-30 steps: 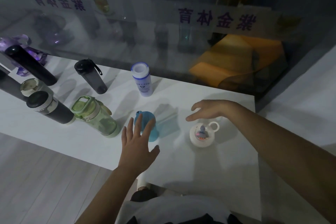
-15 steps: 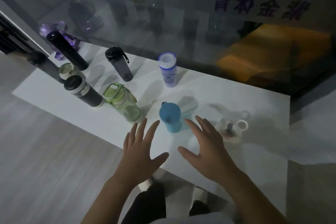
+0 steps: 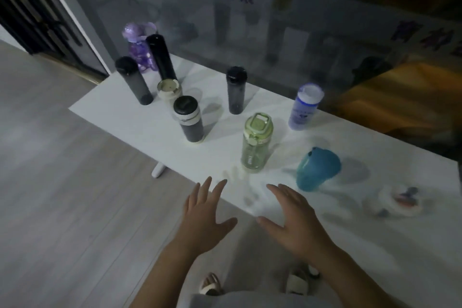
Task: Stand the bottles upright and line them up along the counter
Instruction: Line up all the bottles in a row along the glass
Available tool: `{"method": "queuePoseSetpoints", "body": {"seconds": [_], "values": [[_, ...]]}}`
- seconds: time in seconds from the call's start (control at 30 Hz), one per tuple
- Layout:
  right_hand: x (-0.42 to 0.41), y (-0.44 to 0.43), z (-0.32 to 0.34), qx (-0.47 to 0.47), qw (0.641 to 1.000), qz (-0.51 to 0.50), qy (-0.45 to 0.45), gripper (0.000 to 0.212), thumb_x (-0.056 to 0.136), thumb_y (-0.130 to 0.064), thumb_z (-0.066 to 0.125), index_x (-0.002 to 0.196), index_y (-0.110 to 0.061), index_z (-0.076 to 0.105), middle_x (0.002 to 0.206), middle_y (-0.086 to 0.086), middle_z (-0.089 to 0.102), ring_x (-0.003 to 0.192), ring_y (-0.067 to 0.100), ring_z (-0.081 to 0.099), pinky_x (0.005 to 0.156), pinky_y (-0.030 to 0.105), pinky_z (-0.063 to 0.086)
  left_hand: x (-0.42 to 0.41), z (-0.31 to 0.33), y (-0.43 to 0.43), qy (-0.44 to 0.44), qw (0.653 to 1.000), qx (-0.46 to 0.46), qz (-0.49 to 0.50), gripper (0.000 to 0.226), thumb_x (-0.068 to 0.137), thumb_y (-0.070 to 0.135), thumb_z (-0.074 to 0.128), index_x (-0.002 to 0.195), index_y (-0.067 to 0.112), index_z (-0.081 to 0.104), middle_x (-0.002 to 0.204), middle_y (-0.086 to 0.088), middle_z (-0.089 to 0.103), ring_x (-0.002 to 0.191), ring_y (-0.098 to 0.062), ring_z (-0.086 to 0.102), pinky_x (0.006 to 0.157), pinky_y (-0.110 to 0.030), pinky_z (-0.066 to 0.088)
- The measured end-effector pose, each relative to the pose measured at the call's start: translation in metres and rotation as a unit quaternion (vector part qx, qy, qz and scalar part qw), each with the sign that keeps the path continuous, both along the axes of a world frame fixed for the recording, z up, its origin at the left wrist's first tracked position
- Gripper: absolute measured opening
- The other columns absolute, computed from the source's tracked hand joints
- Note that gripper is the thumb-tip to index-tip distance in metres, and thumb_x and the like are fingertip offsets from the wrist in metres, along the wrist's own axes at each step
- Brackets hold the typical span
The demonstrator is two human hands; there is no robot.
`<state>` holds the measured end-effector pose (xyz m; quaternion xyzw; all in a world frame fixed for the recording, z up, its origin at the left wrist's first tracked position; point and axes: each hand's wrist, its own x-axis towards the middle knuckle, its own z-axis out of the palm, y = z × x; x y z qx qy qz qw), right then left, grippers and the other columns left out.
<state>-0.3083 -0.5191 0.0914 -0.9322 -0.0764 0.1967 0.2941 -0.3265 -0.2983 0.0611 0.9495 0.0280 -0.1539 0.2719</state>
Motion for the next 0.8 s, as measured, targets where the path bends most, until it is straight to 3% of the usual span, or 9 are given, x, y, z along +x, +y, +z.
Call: {"method": "queuePoseSetpoints", "body": {"seconds": [0.17,0.37,0.57,0.67,0.8], "values": [[0.01,0.111,0.015,0.049,0.997,0.05,0.02,0.07,0.085,-0.051,0.059,0.146,-0.042,0.026,0.157,-0.014,0.02,0.145,0.007,0.014,0.116,0.029,0.017,-0.006,0.008,0.105,-0.026,0.998,0.005,0.056,0.086,0.086,0.057,0.057,0.15,0.043,0.002,0.164,0.004,0.001,0.15,-0.025,-0.003,0.12,-0.045,0.008],[0.053,0.199,0.051,0.086,0.991,0.087,-0.044,0.065,0.083,-0.053,0.06,0.141,-0.044,0.033,0.148,-0.024,0.029,0.138,-0.003,0.022,0.112,0.025,0.026,0.022,0.037,0.202,-0.071,0.989,-0.016,0.13,0.084,0.085,0.054,0.061,0.149,0.046,0.007,0.163,0.006,0.001,0.15,-0.023,-0.004,0.12,-0.046,0.01],[0.147,0.29,0.075,0.177,0.976,0.087,-0.089,0.06,0.083,-0.047,0.065,0.137,-0.041,0.04,0.14,-0.027,0.038,0.126,-0.01,0.031,0.106,0.023,0.034,0.092,0.043,0.279,-0.119,0.98,-0.005,0.157,0.083,0.085,0.052,0.062,0.148,0.046,0.009,0.163,0.007,0.008,0.15,-0.024,0.005,0.119,-0.053,0.018],[0.212,0.325,0.077,0.19,0.975,0.053,-0.1,0.057,0.081,-0.046,0.067,0.133,-0.04,0.044,0.135,-0.02,0.045,0.119,-0.004,0.039,0.098,0.023,0.037,0.133,0.038,0.313,-0.114,0.98,0.007,0.165,0.082,0.085,0.049,0.063,0.149,0.044,0.011,0.162,0.005,0.013,0.149,-0.025,0.01,0.119,-0.053,0.02],[0.303,0.36,0.077,0.153,0.984,0.031,-0.086,0.066,0.08,-0.046,0.069,0.139,-0.035,0.04,0.131,-0.014,0.044,0.117,0.006,0.043,0.093,0.024,0.037,0.185,0.029,0.356,-0.046,0.987,0.037,0.149,0.087,0.085,0.05,0.063,0.15,0.044,0.005,0.164,0.005,0.003,0.15,-0.026,0.002,0.12,-0.051,0.014]]}}
